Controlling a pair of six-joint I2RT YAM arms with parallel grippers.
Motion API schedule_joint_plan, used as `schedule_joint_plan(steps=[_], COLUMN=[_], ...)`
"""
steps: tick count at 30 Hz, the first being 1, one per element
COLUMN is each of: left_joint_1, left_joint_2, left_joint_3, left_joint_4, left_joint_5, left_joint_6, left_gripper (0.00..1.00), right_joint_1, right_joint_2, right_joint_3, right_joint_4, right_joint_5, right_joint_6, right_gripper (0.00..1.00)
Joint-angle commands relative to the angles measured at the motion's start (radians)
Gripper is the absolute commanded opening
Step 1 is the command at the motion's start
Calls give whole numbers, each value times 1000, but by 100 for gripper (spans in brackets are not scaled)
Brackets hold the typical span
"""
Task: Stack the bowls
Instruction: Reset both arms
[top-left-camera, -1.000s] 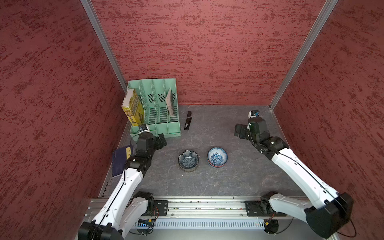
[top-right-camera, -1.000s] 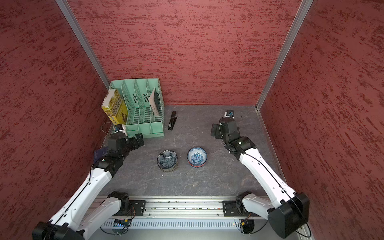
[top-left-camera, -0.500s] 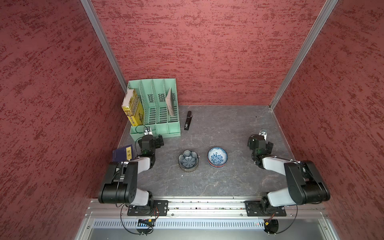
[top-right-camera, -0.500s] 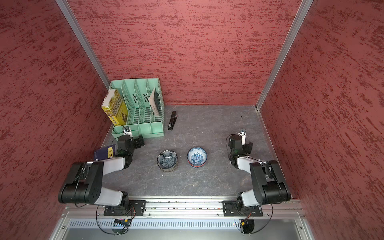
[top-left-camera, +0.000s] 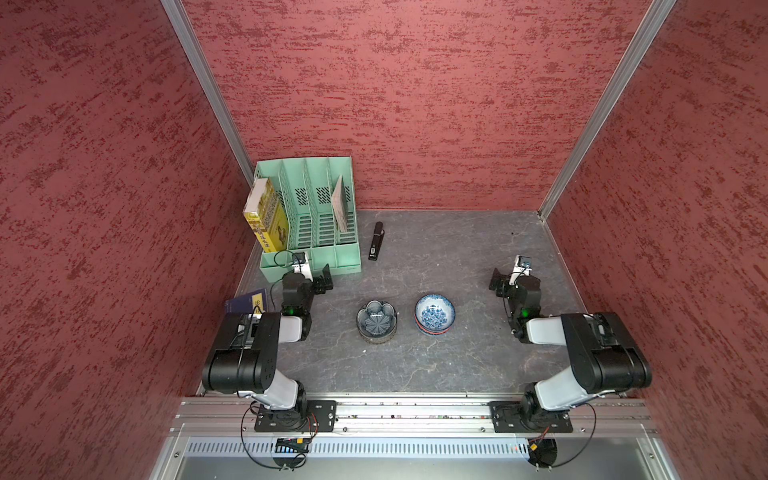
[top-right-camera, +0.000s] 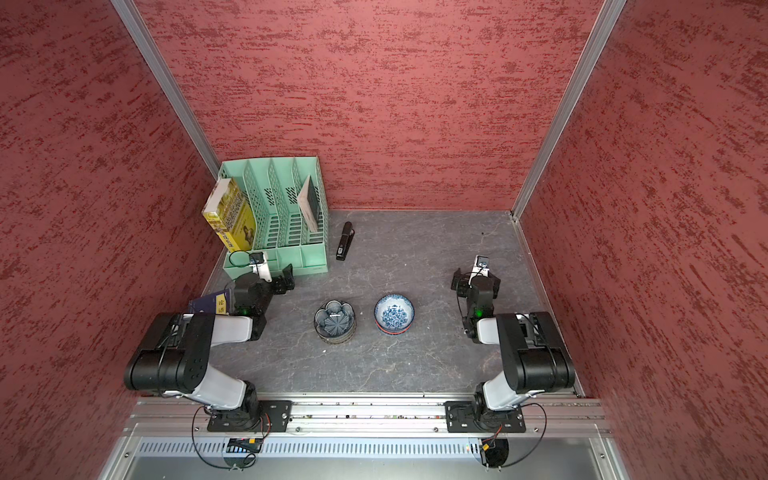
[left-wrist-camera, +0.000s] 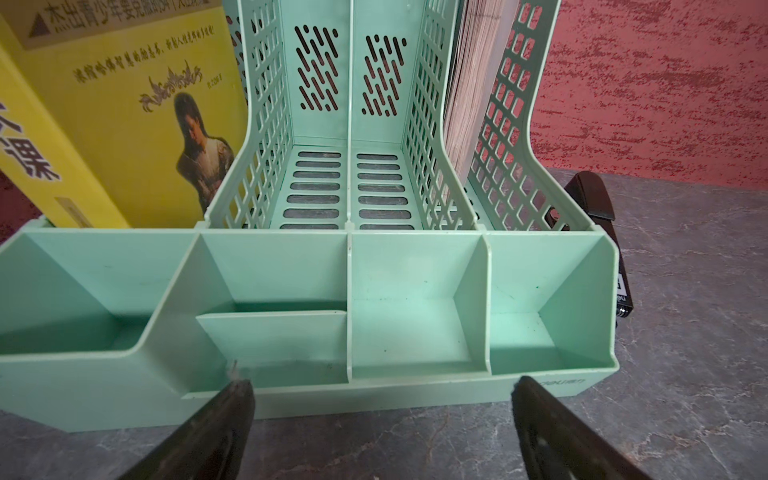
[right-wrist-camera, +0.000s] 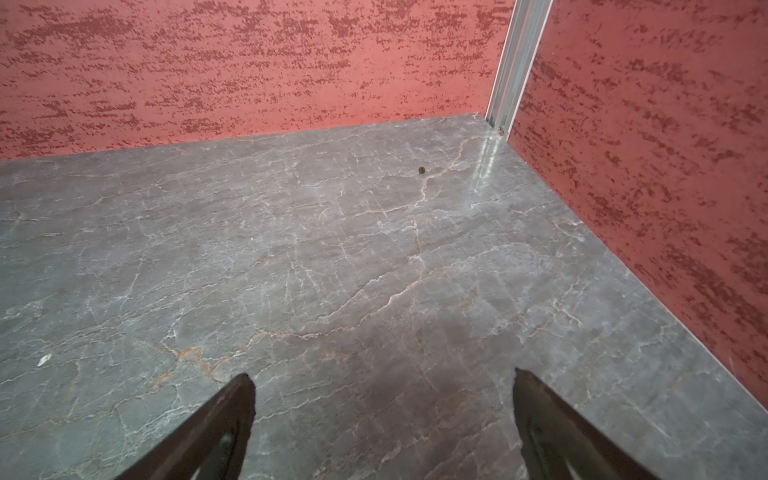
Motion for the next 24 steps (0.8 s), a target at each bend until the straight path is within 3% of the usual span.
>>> schedule_joint_plan(steps=[1,24], left_joint_1=[2,4], left_joint_2=[-2,-1], left_joint_3=[-7,-7], left_joint_4=[36,38], left_joint_5=[14,14], left_joint_6=[16,18], left_gripper=[100,100], right_joint_1=[0,9], right_joint_2=[-9,-11], right_joint_3=[-6,-2], right_joint_4=[74,64], right_joint_5=[-39,-37], right_joint_6=[-14,-23], right_gripper=[98,99])
